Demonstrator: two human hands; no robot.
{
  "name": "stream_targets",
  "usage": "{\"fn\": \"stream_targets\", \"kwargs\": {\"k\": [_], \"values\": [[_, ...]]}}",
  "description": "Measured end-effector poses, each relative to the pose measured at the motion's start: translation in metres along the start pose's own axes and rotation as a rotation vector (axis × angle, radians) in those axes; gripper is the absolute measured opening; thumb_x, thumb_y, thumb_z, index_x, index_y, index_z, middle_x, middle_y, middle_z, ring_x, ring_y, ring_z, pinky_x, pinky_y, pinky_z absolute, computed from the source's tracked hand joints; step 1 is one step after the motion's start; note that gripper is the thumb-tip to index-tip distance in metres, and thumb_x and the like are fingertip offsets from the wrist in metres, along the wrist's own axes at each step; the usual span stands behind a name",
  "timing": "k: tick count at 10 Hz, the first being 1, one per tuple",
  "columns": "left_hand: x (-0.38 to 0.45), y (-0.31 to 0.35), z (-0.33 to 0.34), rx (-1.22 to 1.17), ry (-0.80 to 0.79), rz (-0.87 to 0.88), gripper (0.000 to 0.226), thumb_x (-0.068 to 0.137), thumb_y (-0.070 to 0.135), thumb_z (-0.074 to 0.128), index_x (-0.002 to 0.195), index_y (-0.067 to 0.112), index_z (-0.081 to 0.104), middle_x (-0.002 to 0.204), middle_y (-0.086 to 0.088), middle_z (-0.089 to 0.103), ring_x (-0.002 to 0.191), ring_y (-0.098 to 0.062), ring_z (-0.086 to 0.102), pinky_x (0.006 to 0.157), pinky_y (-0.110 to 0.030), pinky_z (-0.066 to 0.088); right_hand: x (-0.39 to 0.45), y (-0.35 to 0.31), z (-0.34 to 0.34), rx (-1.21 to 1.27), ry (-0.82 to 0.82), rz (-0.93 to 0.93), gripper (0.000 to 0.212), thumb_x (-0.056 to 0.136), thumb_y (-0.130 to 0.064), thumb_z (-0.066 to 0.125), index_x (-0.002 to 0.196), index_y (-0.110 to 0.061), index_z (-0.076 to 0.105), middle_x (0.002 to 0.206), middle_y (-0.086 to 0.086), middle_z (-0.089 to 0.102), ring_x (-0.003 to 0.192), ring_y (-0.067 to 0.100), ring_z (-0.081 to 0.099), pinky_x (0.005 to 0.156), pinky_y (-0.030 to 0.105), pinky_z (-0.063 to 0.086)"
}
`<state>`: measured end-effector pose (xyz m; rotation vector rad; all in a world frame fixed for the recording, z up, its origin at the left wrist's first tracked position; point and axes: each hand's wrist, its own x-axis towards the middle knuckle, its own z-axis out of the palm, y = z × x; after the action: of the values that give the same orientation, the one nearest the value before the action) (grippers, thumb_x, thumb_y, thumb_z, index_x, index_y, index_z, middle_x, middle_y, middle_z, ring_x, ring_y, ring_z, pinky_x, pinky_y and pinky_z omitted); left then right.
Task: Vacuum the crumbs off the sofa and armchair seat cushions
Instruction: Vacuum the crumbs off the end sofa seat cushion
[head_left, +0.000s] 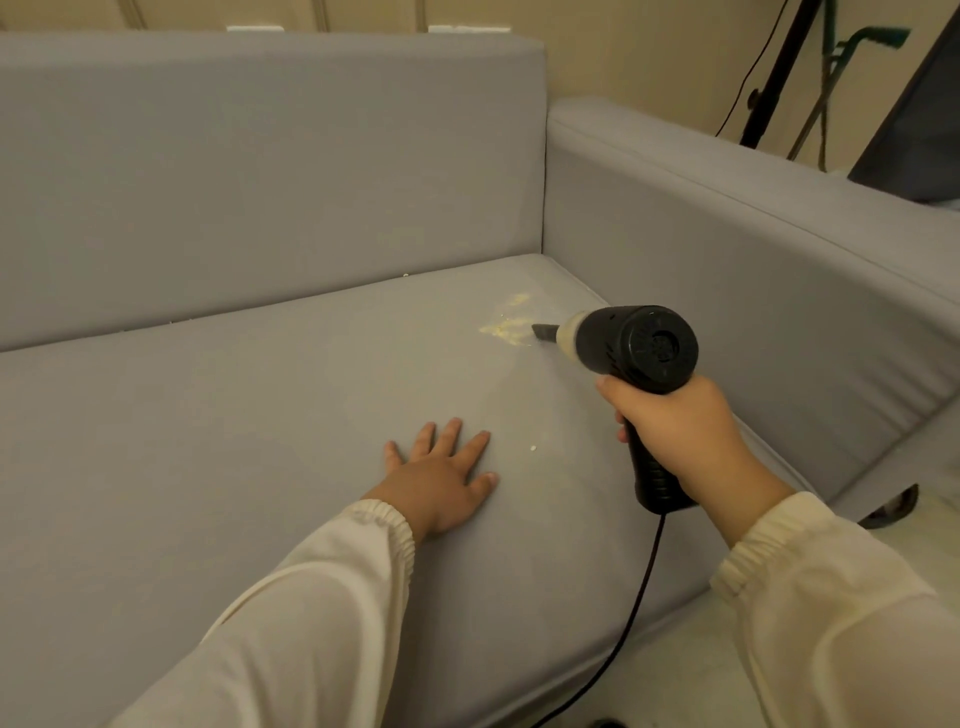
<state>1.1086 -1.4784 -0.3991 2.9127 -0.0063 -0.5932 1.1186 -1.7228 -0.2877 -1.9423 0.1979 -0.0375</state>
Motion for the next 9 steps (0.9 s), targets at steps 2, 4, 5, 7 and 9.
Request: {"fn": "stream_targets", "kwargs": {"k": [2, 4, 5, 7, 9], "values": [[0.002, 0.000, -0.001, -0.011, -0.008, -0.009, 0.066, 0.102, 0.071, 0.019, 0.161, 0.052, -0.004, 0.173, 0.011, -0.015, 0.159, -0.024, -0.014, 0.121, -0.068, -0.006, 0.000, 0.000, -0.001, 0.033, -0.037, 0.046, 0.018, 0.088, -0.026, 0.082, 0.093, -0.010, 0.075, 0.076, 0.013, 0.074, 0.061, 0.020, 0.070, 0.065, 0.034, 0.060], [0.004, 0.002, 0.000, -0.014, -0.016, -0.011, 0.066, 0.102, 0.070, 0.019, 0.162, 0.051, -0.003, 0.173, 0.010, -0.015, 0.159, -0.024, -0.014, 0.121, -0.069, -0.006, -0.004, 0.002, -0.001, -0.012, -0.082, 0.000, 0.014, 0.088, -0.028, 0.082, 0.092, -0.016, 0.075, 0.082, 0.016, 0.077, 0.063, 0.021, 0.073, 0.060, 0.030, 0.060], [0.003, 0.001, -0.001, -0.017, -0.013, -0.009, 0.066, 0.103, 0.069, 0.019, 0.162, 0.051, -0.003, 0.173, 0.010, -0.015, 0.159, -0.024, -0.015, 0.121, -0.069, -0.006, 0.006, 0.003, 0.001, -0.077, -0.034, -0.021, 0.017, 0.086, -0.033, 0.081, 0.086, -0.018, 0.075, 0.073, 0.011, 0.076, 0.075, 0.031, 0.077, 0.075, 0.041, 0.063], [0.001, 0.002, 0.000, -0.015, -0.003, -0.008, 0.065, 0.104, 0.067, 0.021, 0.162, 0.050, -0.003, 0.173, 0.010, -0.015, 0.159, -0.025, -0.015, 0.120, -0.070, -0.006, 0.018, 0.011, 0.008, -0.041, -0.003, -0.023, 0.019, 0.087, -0.033, 0.082, 0.088, -0.017, 0.073, 0.074, 0.011, 0.074, 0.080, 0.035, 0.076, 0.075, 0.041, 0.062], [0.002, 0.002, 0.001, -0.013, -0.001, -0.009, 0.065, 0.103, 0.068, 0.020, 0.162, 0.051, -0.003, 0.173, 0.010, -0.015, 0.159, -0.025, -0.014, 0.120, -0.070, -0.006, 0.017, 0.006, 0.014, -0.046, -0.086, -0.022, 0.023, 0.089, -0.034, 0.081, 0.089, -0.011, 0.075, 0.080, 0.016, 0.077, 0.063, 0.019, 0.072, 0.065, 0.030, 0.058]]}}
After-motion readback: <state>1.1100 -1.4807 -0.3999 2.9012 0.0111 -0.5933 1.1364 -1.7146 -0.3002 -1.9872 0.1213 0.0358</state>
